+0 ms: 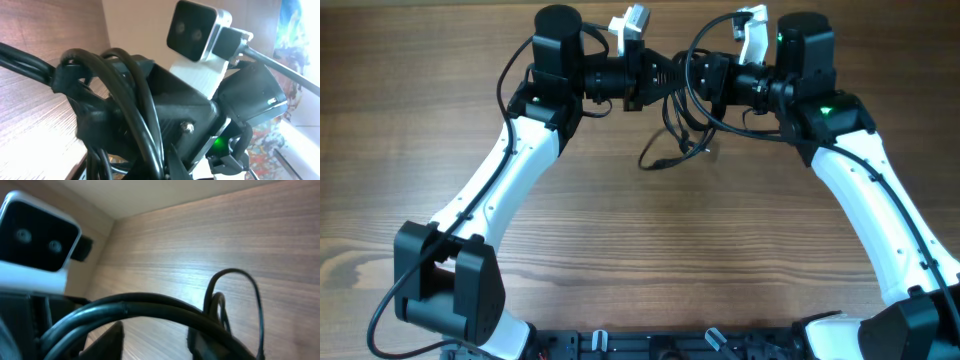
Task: Untangle cables
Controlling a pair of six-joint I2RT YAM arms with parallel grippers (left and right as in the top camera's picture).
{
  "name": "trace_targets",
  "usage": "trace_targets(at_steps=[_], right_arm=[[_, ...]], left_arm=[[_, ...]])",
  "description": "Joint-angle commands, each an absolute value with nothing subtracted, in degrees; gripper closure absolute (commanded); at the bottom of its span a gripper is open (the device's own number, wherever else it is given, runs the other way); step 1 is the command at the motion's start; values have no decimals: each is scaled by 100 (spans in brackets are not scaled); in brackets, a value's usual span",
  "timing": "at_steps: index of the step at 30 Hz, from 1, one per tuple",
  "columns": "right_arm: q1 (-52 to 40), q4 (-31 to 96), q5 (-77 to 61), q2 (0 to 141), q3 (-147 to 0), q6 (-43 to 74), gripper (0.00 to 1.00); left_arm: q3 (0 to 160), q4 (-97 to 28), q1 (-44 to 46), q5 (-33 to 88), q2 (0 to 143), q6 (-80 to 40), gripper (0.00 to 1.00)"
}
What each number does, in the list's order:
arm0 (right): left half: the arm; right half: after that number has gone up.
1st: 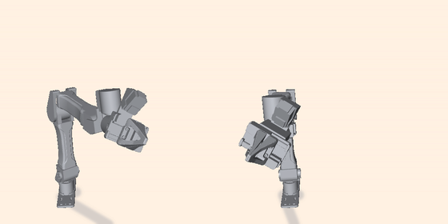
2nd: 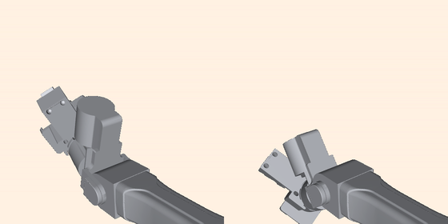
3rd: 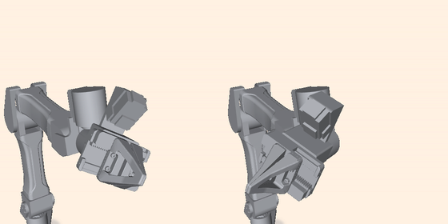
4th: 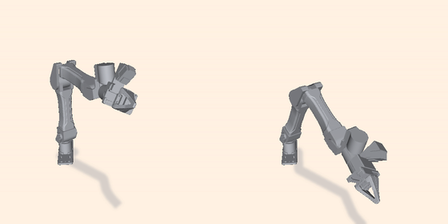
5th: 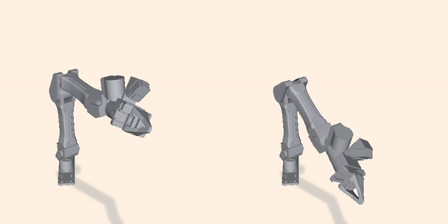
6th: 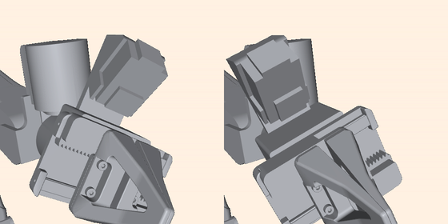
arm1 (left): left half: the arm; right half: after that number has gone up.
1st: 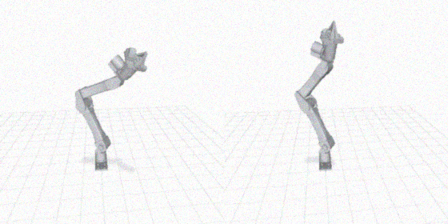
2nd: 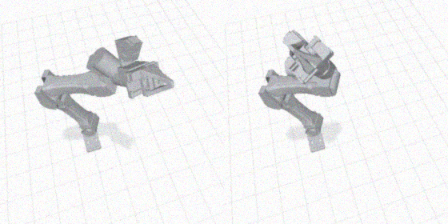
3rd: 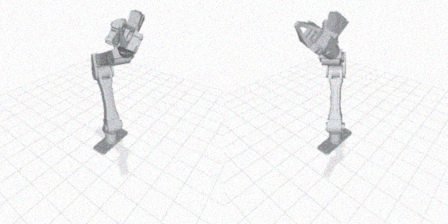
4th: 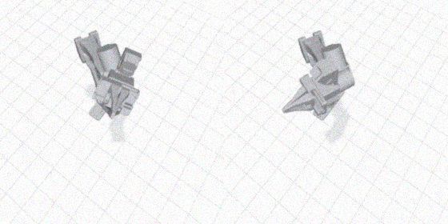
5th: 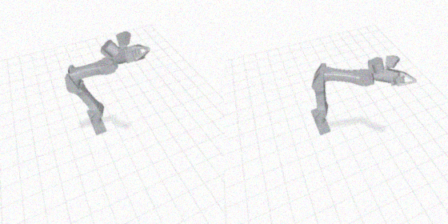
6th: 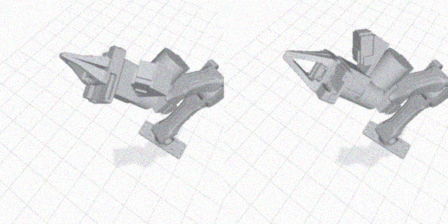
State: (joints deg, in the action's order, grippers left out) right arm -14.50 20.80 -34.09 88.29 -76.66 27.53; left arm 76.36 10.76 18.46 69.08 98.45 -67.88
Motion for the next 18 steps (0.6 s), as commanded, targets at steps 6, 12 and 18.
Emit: trace_targets(at_steps=[6,12,18], right_arm=[[-982,2508,-3741,8545,-7725,2991,41],[-392,3398,-3750,7983,-7725,2689,41],[-429,4029,-3476,8029,-7725,2685,41]], left_arm=[[7714,1133,1566,6790,9793,-5885,96],[7714,751,1385,5959,9793,-4921,96],[7714,-460,1402,4307,9793,-5325,96]])
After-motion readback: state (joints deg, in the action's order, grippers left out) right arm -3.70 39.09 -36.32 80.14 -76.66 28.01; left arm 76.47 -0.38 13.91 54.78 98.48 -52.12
